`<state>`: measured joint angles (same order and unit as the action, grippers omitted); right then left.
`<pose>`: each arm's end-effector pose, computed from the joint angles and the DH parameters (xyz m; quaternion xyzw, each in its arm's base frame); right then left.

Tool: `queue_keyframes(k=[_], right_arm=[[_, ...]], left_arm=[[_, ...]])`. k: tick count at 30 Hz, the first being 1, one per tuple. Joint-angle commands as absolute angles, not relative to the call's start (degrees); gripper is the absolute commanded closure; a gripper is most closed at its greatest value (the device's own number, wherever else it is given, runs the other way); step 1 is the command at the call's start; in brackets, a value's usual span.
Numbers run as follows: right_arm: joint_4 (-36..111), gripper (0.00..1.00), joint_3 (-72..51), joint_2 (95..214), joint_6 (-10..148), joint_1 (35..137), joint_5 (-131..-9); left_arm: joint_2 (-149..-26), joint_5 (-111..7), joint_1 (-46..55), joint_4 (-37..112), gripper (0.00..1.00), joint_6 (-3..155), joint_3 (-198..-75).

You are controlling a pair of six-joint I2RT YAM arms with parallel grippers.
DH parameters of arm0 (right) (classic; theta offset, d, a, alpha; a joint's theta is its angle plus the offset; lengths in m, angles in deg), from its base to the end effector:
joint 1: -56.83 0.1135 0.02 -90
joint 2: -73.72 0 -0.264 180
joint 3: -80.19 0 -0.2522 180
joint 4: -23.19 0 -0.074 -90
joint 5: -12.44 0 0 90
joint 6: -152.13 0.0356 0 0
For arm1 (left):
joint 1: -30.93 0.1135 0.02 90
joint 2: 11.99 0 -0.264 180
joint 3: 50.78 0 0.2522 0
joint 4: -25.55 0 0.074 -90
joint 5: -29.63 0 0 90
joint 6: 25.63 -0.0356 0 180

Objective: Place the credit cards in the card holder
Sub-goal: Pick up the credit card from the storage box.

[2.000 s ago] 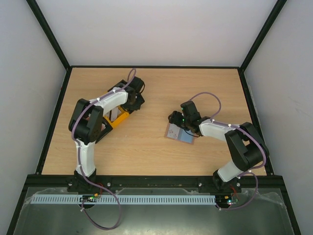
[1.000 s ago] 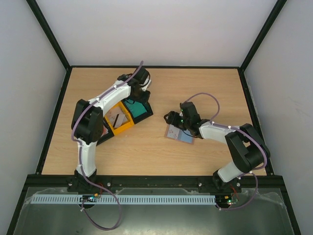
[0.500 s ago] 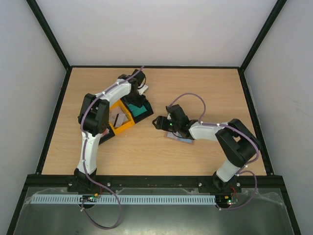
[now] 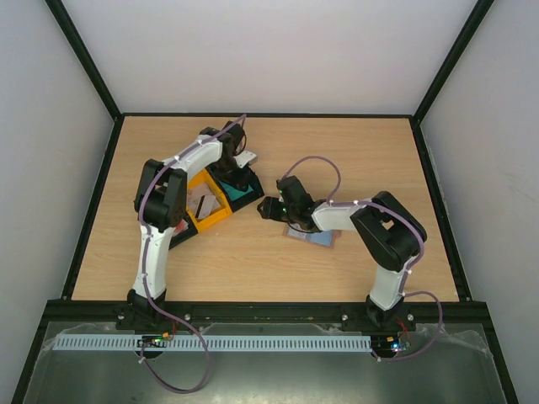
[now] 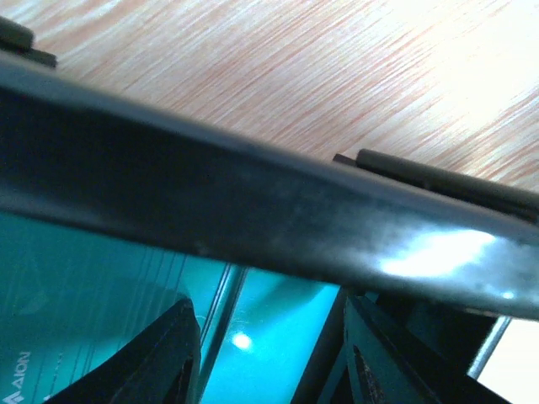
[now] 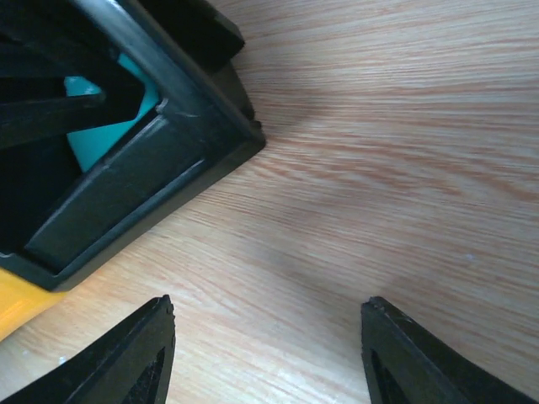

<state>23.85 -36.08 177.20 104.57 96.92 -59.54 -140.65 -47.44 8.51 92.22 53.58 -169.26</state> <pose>0.2665 0.2387 0.1390 -0.0473 0.8978 0.3800 0.2176 0.4202 -0.1820 0.1692 0.2944 0.9423 -0.1228 0.1019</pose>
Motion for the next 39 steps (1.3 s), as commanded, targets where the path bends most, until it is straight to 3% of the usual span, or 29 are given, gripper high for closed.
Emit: queue_keyframes(k=[1, 8, 17, 27, 39], right_arm=[[24.29, 0.41, -33.76, 179.85, 104.09, 97.29, -62.17], [24.23, 0.44, -32.71, 180.92, 104.58, 97.43, -63.35], [24.57, 0.47, -32.48, 181.65, 106.41, 97.38, -64.29], [23.08, 0.50, -32.87, 182.02, 108.75, 97.43, -65.69], [23.71, 0.53, -33.11, 181.06, 109.86, 97.31, -66.85]], left_arm=[[-141.78, -43.88, 9.13, 95.05, 0.50, 51.48, -168.91], [-143.00, -41.61, 9.13, 95.69, 0.49, 50.81, -169.03], [-140.34, -39.92, 8.25, 96.18, 0.69, 51.98, -168.09], [-133.79, -39.10, 7.84, 94.54, 0.77, 53.55, -162.96], [-129.58, -38.80, 4.65, 92.84, 0.77, 55.70, -157.44]])
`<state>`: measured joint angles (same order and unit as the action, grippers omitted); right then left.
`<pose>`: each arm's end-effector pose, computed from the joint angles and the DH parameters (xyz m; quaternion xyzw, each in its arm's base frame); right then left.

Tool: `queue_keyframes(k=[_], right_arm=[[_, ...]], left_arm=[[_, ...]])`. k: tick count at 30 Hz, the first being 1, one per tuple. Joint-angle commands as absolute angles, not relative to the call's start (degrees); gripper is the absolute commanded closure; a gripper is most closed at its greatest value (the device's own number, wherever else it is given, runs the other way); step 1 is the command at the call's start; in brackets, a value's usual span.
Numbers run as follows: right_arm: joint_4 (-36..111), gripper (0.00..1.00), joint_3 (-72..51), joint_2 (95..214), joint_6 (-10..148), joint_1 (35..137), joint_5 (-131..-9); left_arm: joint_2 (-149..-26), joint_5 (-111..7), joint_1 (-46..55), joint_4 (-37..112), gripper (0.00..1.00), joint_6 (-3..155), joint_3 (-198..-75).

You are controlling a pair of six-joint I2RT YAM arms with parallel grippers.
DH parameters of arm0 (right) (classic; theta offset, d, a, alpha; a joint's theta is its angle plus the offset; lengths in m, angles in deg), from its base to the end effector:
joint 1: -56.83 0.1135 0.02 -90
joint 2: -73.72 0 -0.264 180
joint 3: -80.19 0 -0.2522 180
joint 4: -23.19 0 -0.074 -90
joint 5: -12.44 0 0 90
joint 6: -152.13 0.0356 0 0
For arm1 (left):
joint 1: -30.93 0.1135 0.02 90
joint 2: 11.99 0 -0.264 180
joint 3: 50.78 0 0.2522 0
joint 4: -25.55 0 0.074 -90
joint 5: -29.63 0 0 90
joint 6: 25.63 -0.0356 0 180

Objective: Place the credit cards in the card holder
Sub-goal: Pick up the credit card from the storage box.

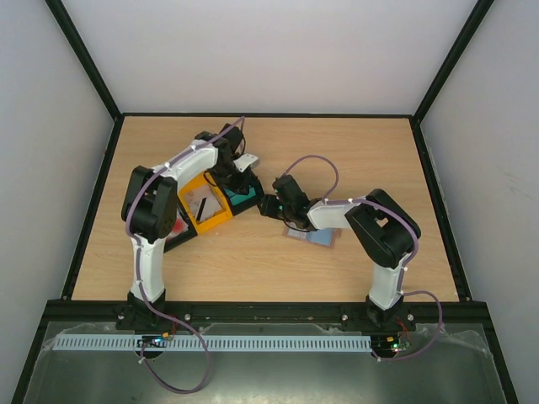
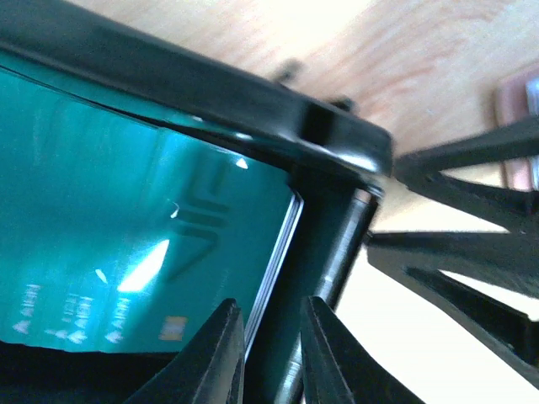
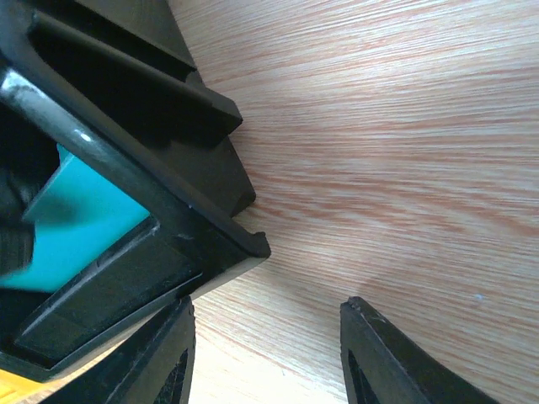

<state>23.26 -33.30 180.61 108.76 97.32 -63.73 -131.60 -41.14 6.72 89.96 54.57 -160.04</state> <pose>0.2770 0.2477 0.1323 -0.0021 0.9028 0.3659 0.2261 0.3845 -0.1857 0.1939 0.3070 0.9280 -0.1806 0.1089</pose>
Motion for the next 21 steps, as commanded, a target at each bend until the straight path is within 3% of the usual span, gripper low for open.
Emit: queue_keyframes(k=[1, 11, 21], right_arm=[[23.79, 0.53, -33.39, 180.74, 110.19, 97.30, -66.65], [23.24, 0.52, -36.95, 176.56, 112.45, 97.28, -65.80], [24.00, 0.52, -37.40, 175.26, 112.41, 97.32, -65.95]], left_arm=[[-129.10, -38.86, 4.46, 92.50, 0.77, 55.98, -156.87], [-127.74, -40.52, 3.53, 91.15, 0.74, 57.82, -154.93], [-127.47, -41.84, 2.85, 90.74, 0.50, 58.10, -158.27]])
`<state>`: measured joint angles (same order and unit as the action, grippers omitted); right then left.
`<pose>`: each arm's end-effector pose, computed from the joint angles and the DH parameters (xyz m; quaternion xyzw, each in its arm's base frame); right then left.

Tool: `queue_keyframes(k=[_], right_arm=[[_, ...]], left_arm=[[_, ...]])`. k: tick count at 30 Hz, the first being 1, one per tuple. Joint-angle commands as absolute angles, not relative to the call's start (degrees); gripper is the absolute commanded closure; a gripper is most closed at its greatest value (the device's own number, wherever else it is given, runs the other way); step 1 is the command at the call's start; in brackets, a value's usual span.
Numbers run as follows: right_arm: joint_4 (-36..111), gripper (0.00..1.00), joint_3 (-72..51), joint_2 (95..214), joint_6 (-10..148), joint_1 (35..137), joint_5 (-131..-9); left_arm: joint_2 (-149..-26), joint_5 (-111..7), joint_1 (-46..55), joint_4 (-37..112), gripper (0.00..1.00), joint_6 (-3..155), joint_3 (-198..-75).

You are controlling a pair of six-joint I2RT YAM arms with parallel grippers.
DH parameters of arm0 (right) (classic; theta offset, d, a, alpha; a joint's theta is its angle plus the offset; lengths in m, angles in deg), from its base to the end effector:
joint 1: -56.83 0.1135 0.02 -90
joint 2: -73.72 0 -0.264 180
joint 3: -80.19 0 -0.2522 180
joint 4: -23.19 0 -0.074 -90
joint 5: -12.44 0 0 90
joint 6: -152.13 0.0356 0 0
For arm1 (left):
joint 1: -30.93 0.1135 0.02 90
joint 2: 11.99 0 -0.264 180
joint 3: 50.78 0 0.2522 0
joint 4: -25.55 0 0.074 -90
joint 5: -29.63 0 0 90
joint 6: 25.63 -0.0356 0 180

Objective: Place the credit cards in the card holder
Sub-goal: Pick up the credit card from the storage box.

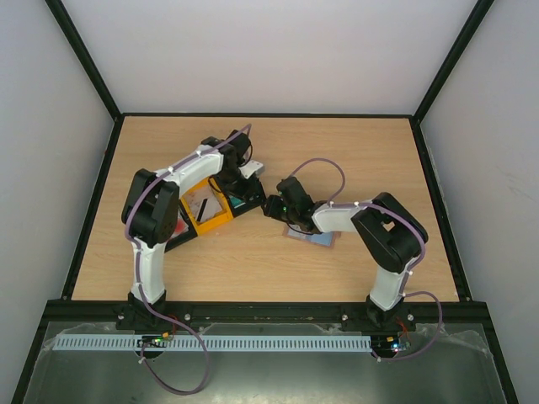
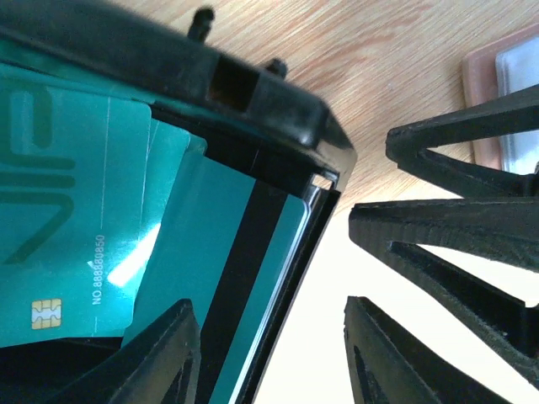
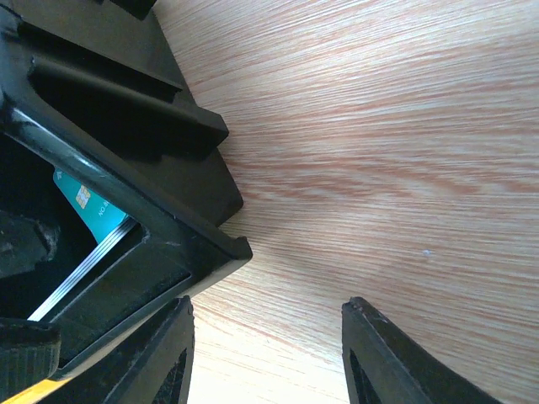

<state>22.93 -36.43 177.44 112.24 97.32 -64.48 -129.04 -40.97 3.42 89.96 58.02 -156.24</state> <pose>0.2670 0.2386 0.1367 0.0276 0.9016 0.3706 0.2215 0.3610 -0.2013 0.1936 0.3045 0.9300 -0.1864 0.0874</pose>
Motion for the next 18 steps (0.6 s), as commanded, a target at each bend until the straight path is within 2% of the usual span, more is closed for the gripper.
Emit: queue_keyframes(k=[1, 5, 10, 14, 18], right_arm=[[24.10, 0.52, -37.49, 175.20, 112.41, 97.33, -65.95], [24.04, 0.52, -38.05, 174.95, 112.41, 97.27, -66.12], [24.01, 0.52, -39.95, 173.70, 112.75, 97.25, -67.27], [24.02, 0.52, -41.64, 172.45, 113.07, 97.13, -67.96], [24.04, 0.52, -42.76, 171.59, 113.28, 97.00, -68.13]], left_arm=[[-127.68, -42.55, 2.73, 90.52, 0.47, 58.16, -158.31], [-128.68, -45.28, 2.26, 90.03, 0.40, 58.39, -158.06], [-130.82, -46.98, 1.28, 90.30, 0.37, 58.30, -157.94], [-131.77, -46.22, 0.35, 90.95, 0.39, 57.60, -157.88], [-131.73, -45.87, 0.00, 91.70, 0.45, 57.26, -157.98]])
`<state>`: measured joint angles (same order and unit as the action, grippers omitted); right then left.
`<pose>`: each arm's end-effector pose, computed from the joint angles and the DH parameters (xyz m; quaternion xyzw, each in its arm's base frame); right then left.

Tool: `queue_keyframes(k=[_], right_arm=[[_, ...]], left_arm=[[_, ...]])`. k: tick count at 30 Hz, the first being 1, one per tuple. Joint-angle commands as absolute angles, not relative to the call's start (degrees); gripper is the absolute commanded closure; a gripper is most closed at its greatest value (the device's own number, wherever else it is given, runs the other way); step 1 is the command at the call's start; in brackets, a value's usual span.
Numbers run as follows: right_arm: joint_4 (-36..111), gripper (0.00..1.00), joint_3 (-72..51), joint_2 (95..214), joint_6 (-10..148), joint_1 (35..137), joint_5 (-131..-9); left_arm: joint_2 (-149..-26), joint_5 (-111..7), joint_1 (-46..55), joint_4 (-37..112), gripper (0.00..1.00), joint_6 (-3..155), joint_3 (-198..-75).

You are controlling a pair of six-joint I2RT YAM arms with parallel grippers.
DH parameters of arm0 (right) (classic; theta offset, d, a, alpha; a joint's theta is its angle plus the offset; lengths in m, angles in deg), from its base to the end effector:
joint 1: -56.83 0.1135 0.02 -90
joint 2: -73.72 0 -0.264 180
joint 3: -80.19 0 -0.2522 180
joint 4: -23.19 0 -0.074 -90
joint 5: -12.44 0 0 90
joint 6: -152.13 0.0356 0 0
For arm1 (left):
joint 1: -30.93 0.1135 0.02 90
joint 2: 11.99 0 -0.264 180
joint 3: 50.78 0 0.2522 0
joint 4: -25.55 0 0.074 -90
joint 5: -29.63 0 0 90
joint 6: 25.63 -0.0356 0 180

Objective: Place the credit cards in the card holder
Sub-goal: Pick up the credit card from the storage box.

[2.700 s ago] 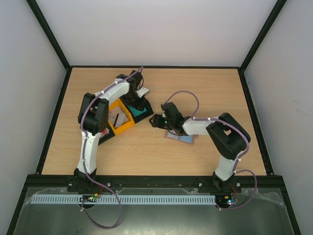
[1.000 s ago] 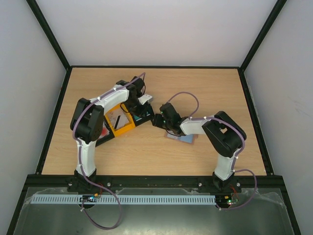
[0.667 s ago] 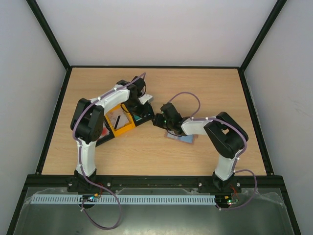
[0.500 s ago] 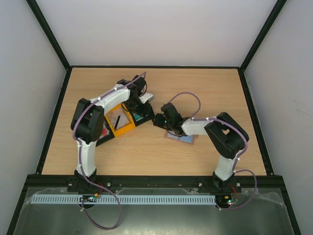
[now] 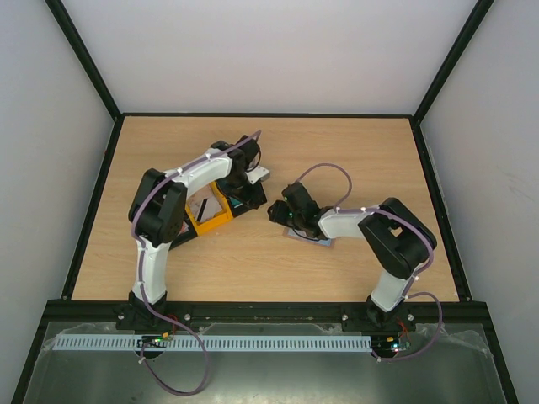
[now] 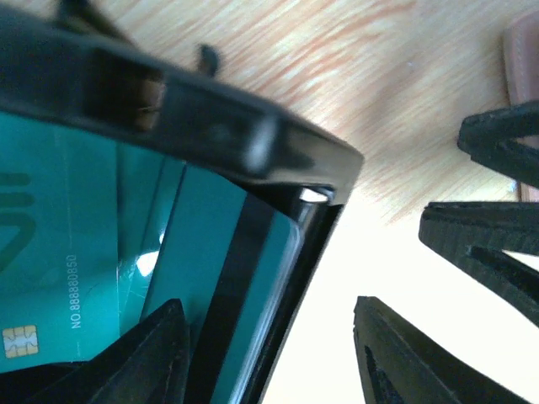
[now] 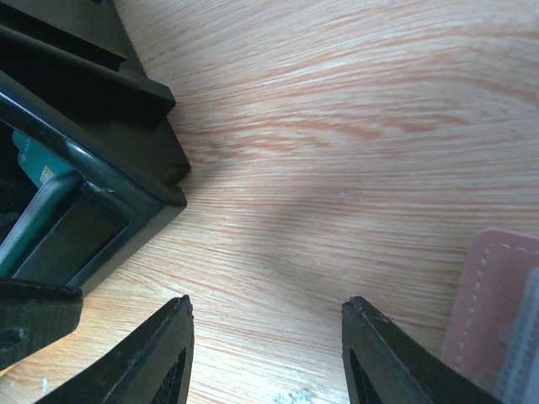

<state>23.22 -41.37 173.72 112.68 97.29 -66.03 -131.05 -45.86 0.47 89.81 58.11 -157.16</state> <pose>0.2510 0.2234 0.1339 0.0388 0.9076 0.3552 0.2205 0.3565 -0.2200 0.1832 0.3241 0.9309 -0.1463 0.0840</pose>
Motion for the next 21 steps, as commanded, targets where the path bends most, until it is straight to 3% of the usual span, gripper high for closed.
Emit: queue_keyframes(k=[1, 21], right_arm=[[24.18, 0.52, -42.95, 171.44, 113.29, 96.95, -68.21], [24.56, 0.52, -43.51, 170.34, 113.29, 96.54, -68.50]], left_arm=[[-131.57, -45.74, 0.05, 91.79, 0.48, 57.21, -157.97], [-128.56, -48.03, 0.00, 93.22, 0.82, 57.86, -158.49]])
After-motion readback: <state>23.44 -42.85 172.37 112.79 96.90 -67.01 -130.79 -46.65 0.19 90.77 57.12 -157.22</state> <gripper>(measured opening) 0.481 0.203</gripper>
